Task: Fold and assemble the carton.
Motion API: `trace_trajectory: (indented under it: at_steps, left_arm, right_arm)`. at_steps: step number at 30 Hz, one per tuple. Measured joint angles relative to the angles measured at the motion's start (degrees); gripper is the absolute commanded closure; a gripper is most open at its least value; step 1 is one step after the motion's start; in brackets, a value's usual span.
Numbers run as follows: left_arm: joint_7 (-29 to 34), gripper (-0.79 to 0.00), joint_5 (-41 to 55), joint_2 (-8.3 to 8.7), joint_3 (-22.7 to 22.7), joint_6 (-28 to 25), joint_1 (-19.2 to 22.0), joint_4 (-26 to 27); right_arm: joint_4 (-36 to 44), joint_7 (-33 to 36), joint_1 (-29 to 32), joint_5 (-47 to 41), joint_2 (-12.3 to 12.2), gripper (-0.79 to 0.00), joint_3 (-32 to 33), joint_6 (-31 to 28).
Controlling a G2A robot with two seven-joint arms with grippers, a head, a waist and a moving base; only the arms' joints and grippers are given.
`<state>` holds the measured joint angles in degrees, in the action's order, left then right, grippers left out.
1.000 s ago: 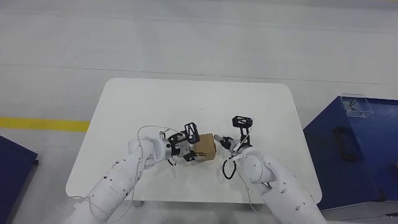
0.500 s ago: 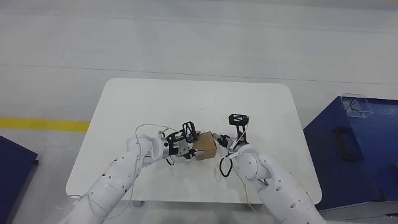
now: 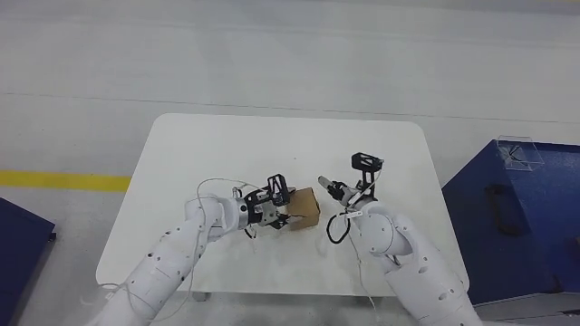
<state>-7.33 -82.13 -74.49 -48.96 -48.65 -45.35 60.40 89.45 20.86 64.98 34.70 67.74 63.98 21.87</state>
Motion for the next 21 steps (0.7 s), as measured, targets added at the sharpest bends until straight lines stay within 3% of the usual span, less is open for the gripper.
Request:
trace_trajectory:
  at_steps: [3, 8, 13, 16, 17, 18, 19, 20, 21]
  left_arm:
    - [2.1, 0.000, 13.1, -0.20, -2.2, -8.3, 0.5, -2.2]
    - [17.8, 0.000, 42.8, -1.92, 1.7, -9.3, 3.5, -8.3]
    - [39.1, 0.000, 69.4, -3.89, 4.9, 0.1, 8.6, -15.8]
    - [47.8, 0.000, 77.4, -4.99, 6.3, 4.9, 11.2, -19.9]
    - [49.3, -0.117, 78.0, -5.28, 6.8, 5.9, 11.9, -21.2]
    - [50.2, -0.145, 77.8, -5.59, 7.3, 6.6, 12.5, -22.3]
    - [51.0, -0.265, 77.2, -6.01, 7.9, 7.2, 13.1, -23.7]
    - [51.6, -0.483, 76.9, -6.32, 8.3, 7.7, 13.5, -24.6]
    - [52.2, -0.754, 76.5, -6.62, 8.7, 8.2, 13.9, -25.5]
  right_arm:
    - [4.3, -4.6, 3.7, -3.2, -0.5, -0.785, 5.4, -2.1]
    - [9.2, -7.3, 8.9, -6.2, -1.0, -0.785, 11.4, -4.8]
    - [9.6, -5.8, 10.2, -5.4, -1.0, -0.785, 11.8, -5.5]
    - [8.9, -5.7, 10.0, -4.6, -0.8, -0.785, 10.9, -5.5]
    - [8.7, -5.7, 9.8, -4.5, -0.8, -0.785, 10.7, -5.4]
    - [8.4, -5.5, 9.7, -4.5, -0.7, -0.785, 10.5, -5.4]
    - [8.0, -5.2, 9.5, -4.5, -0.6, -0.785, 10.3, -5.3]
    - [7.8, -4.9, 9.3, -4.4, -0.6, -0.785, 10.2, -5.0]
    - [7.6, -4.6, 9.0, -4.3, -0.5, -0.785, 10.1, -4.8]
